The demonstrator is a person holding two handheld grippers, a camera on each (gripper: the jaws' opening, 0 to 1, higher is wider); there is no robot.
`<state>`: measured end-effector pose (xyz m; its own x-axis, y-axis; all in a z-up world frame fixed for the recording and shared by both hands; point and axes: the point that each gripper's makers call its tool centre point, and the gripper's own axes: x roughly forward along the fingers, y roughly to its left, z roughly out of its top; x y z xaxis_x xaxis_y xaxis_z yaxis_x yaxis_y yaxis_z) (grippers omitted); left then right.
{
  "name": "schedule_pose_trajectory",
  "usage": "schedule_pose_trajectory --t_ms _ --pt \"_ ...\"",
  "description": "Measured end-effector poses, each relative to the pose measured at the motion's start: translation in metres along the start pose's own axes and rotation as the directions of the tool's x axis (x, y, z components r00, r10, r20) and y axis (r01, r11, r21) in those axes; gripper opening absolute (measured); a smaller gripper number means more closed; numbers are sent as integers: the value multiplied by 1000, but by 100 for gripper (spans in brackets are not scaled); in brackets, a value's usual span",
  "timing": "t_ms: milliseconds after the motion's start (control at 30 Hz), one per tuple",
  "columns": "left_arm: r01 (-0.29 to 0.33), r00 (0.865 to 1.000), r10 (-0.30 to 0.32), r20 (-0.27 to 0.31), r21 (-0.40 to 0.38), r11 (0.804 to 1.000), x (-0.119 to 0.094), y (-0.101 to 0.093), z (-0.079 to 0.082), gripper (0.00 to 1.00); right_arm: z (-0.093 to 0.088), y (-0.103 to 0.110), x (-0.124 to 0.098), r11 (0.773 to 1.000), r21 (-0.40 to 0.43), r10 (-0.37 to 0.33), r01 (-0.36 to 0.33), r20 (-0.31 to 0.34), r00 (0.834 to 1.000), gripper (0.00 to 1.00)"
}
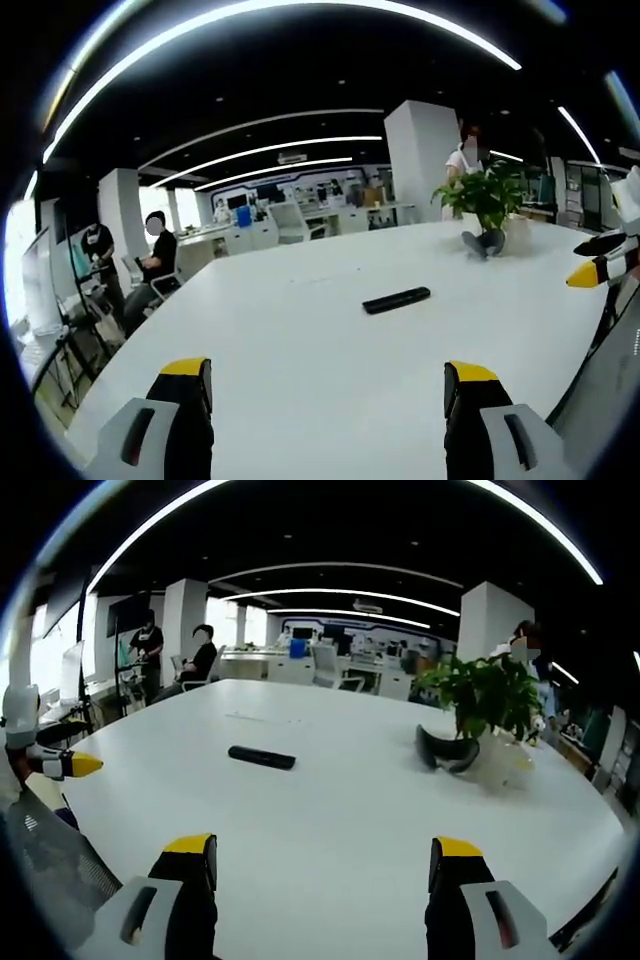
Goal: Press the specified remote control buttons in sequence, fully releasing each button before pressing the next.
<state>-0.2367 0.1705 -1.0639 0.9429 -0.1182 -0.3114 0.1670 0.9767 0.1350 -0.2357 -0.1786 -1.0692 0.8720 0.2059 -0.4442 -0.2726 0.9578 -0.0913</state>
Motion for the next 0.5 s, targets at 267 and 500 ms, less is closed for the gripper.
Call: schedule_pose_trajectory --t_ms 267,500 --pt "2 1000 -2 -6 3 1000 0 -1 -1 100 -1 1 0 1000 -2 5 -5 -4 1000 87" --pt "-2 1000 2 -9 3 1000 1 0 -1 100 -1 3 1 1000 -10 14 -14 -10 1000 87"
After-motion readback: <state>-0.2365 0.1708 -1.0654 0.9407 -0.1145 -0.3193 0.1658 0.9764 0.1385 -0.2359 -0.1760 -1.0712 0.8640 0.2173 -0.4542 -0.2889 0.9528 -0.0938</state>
